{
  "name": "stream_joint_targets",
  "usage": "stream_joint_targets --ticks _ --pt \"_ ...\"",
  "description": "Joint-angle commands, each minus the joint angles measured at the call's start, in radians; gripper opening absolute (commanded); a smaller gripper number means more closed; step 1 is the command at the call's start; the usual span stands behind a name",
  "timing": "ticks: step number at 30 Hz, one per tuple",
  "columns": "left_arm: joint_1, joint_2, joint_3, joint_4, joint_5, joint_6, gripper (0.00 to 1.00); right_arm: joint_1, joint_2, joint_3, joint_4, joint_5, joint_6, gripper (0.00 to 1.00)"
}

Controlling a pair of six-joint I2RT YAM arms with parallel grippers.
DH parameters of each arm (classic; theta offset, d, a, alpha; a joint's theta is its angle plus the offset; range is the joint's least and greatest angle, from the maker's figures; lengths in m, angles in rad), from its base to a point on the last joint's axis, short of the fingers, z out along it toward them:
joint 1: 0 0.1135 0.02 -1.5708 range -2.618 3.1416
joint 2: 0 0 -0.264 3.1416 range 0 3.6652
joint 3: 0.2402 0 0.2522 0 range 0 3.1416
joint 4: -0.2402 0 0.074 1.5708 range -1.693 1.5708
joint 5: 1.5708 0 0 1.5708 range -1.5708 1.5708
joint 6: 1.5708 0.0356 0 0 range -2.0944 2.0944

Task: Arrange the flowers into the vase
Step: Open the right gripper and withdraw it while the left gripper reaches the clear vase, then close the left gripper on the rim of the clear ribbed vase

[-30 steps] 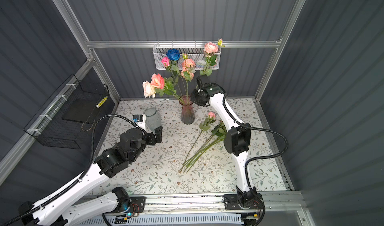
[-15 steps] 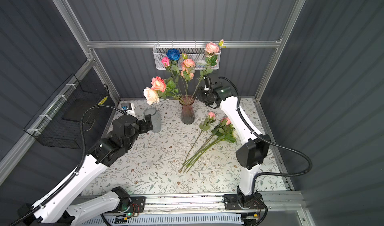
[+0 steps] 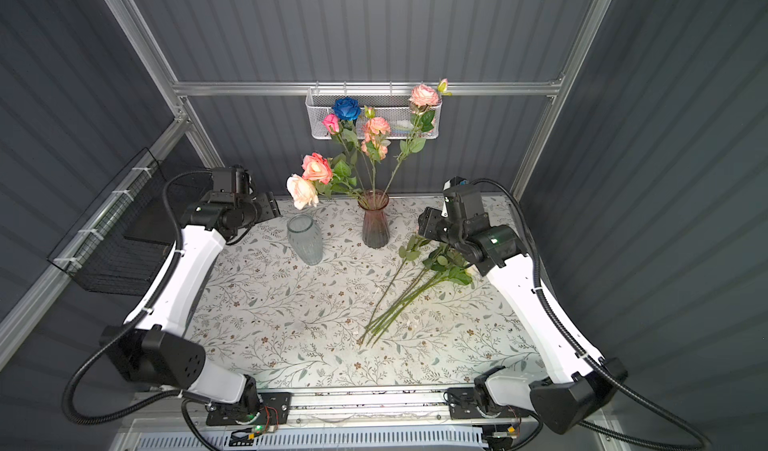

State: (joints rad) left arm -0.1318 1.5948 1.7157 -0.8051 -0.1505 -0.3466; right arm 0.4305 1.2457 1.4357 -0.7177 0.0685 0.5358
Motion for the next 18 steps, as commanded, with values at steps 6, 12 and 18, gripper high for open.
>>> stream_joint_targets --ticks 6,12,18 --pt "0.016 0.189 0.217 -0.23 0.193 0.069 0.72 -0.012 -0.145 -0.165 -0.013 0.008 -0.078 0.68" --pt "0.015 0.278 0.272 -0.292 0.221 0.102 0.67 -0.021 -0.211 -0.236 -0.011 0.011 -0.084 0.7" --pt "0.015 0.342 0.31 -0.35 0.211 0.136 0.66 -0.024 -0.217 -0.252 0.006 0.001 -0.087 0.71"
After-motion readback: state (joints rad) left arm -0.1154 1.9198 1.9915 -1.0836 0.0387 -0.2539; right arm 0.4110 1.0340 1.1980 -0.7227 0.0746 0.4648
